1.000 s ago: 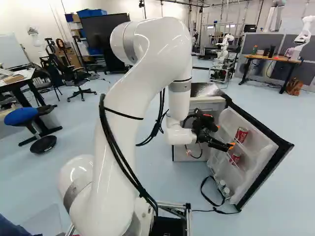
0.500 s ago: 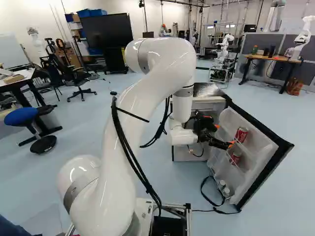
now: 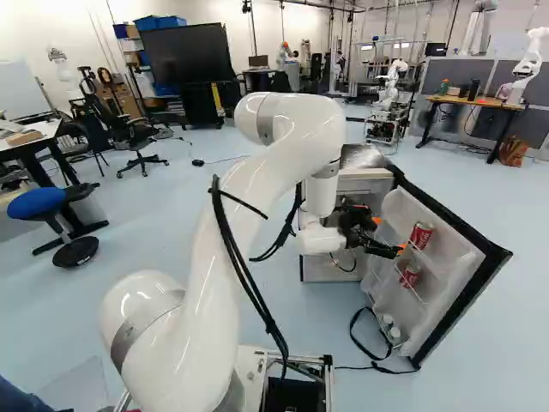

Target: Grab a drink from the fridge

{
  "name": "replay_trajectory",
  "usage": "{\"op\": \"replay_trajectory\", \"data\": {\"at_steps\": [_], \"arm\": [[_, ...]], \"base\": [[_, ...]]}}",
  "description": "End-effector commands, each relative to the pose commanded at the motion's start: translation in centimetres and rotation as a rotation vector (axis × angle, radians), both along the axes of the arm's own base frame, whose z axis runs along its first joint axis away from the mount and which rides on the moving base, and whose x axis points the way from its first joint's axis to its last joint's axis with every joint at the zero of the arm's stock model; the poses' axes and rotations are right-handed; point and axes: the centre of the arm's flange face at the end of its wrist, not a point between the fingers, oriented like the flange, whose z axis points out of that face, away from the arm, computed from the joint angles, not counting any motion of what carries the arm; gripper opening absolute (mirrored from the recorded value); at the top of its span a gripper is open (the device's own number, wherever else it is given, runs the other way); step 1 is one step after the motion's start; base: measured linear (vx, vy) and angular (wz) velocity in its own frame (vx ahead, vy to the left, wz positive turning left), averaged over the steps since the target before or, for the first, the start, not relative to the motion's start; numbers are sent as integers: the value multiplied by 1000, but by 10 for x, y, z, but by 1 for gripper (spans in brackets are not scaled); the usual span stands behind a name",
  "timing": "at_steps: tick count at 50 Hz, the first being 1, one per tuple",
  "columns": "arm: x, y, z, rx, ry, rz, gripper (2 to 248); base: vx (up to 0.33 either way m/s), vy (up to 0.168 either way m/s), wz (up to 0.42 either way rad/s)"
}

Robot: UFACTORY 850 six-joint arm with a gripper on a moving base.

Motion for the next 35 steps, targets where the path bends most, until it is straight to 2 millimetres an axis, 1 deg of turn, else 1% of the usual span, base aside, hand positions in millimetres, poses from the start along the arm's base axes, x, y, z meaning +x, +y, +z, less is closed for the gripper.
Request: {"op": "replay_trajectory", "data": {"at_steps": [23,28,35], "arm": [[32,-12,-35,-36,-26,10,247],[29,-9,-33,-36,-23,12,247],[18,-3,-27,-28,-8,12,247]], "base": [[0,0,0],[0,0,0],[0,0,0]]}}
